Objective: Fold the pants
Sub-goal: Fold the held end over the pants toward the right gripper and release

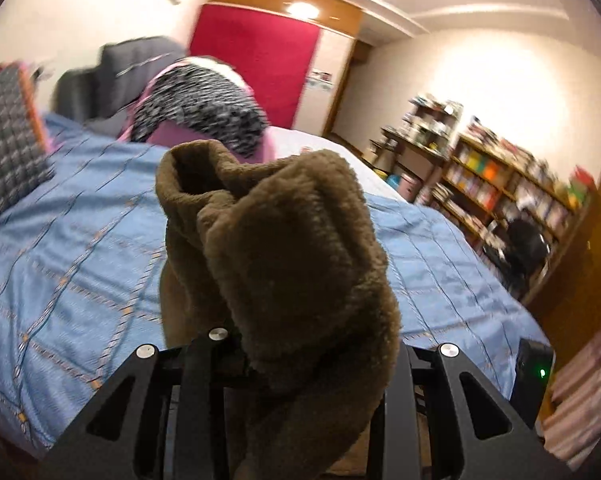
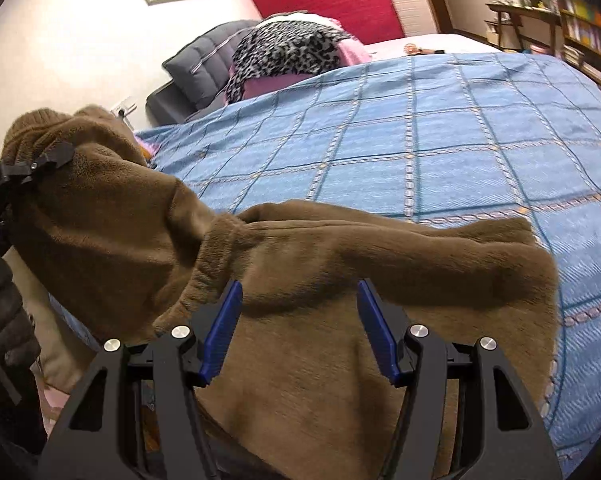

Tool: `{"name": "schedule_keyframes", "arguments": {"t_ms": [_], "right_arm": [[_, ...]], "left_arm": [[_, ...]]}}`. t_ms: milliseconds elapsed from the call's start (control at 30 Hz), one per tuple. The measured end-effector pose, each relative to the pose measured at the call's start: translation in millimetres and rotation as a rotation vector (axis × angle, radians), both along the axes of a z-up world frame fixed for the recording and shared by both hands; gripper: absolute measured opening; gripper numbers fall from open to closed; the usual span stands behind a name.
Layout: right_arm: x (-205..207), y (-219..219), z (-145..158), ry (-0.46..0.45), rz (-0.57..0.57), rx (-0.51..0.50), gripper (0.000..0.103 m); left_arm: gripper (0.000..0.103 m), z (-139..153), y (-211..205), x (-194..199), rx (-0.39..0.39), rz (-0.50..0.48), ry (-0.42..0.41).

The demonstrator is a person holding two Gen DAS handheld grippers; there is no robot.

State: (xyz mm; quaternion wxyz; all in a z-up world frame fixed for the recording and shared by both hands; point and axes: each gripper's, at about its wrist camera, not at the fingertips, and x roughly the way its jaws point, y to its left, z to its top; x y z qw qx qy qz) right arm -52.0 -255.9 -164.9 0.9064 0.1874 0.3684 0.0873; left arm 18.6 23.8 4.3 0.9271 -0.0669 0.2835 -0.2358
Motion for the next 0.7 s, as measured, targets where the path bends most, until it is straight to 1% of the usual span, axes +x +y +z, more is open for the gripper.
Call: {"name": "schedule_keyframes", "arguments": {"t_ms": [200,367,500,633,700], "right_arm": [[-19.7,-34.9,-6.5,-0.005,-0.075,0.045,0.061],[-32.9,-55.5,-12.3,-0.011,-0.128,0.069,0.061],[-44.7,-76.2,-17.1,-0.015,-0.176,0.096,0.061],[-54.2,-91.4,-20.1,-0.021,-0.216,0.114,0.061],[-58.1,-97.9,-21.3,-0.023,-0.235,0.118,0.061]], "left_arm": [[0.029,-7.7,-77.0,-20.5,0.058,-0.162,0.01],[0.028,-25.9,-128.9,-28.4,0.117,-0.261,0.03],[0.029,-46.0,-169.2,-36.6,0.192,-0.32,0.039],[0.029,-66.0,-200.1,-42.2,0.24,-0.371,0.059],[0.029,-74.8,-207.3,-44.3,0.258,-0.395,0.068]]}}
